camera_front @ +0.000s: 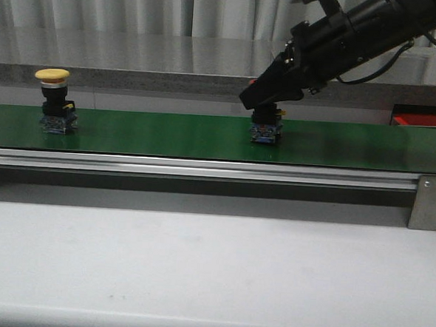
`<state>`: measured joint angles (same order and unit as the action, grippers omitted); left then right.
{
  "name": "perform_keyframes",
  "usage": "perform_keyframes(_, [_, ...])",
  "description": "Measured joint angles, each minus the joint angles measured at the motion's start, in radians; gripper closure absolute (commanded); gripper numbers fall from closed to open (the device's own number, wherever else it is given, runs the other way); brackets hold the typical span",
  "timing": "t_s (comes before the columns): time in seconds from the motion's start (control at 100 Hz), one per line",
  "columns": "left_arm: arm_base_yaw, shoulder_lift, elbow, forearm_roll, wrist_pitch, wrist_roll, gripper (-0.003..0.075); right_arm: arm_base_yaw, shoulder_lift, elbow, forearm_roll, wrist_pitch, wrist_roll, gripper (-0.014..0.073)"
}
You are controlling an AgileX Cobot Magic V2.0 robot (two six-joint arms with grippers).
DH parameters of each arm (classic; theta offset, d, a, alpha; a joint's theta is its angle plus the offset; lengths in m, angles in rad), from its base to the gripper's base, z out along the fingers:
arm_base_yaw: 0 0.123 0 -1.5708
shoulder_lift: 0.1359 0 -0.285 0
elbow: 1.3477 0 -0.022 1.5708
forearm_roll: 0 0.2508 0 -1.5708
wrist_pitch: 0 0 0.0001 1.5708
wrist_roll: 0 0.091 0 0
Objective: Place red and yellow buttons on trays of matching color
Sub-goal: 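Lift the red button into the red tray and open the right gripper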
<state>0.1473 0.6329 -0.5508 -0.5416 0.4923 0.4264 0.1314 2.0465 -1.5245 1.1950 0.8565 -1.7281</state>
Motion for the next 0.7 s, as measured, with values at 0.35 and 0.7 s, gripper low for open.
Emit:
perform_keyframes(0.35, [0.000, 0.000, 0.000, 0.000, 0.000, 0.000, 0.0741, -0.084, -0.132, 0.000, -0.020, -0.019, 0.067, 0.0370])
perform_keyframes(0.7, [0.000, 0.000, 0.000, 0.000, 0.000, 0.000, 0.0741, -0.390, -0.282, 0.000, -0.020, -0.095, 0.083, 0.0370])
